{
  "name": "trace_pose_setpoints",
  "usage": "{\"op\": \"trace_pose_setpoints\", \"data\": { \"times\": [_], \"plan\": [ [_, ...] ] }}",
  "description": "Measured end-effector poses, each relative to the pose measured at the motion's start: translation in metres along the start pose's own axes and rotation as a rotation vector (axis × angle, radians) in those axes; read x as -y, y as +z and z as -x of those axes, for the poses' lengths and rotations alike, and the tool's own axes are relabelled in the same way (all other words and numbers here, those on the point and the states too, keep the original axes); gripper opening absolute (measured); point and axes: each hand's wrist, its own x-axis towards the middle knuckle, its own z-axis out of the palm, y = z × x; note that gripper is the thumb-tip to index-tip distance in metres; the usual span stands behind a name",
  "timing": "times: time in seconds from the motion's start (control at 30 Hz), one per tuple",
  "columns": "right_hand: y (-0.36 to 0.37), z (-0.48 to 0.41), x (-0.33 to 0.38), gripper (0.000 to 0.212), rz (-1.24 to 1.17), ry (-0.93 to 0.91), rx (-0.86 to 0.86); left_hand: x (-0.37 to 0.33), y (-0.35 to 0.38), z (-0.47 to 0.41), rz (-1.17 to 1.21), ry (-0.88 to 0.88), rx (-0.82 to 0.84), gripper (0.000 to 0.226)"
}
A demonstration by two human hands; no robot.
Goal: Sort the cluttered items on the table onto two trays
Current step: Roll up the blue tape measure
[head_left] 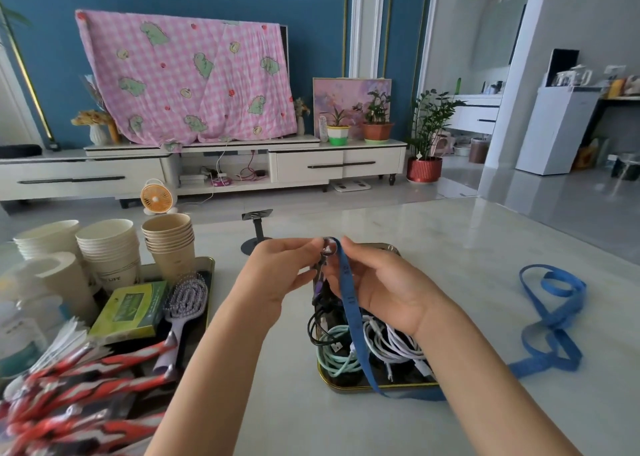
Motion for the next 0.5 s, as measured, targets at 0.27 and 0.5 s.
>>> {"op": "trace_pose_setpoints", "data": {
  "times": [0.27,0.5],
  "plan": [
    [-0.0038,-0.0019,-0.0048,0.024,-0.134,0.034,0.129,0.0026,0.0067,0.0029,0.01,0.011,0.028,0.017],
    [-0.0007,0.0029,0.0019,0.009,0.723,-0.298,-0.172,0.0013,0.0063,0.003,-0.212,0.111,0.036,0.016]
  ]
}}
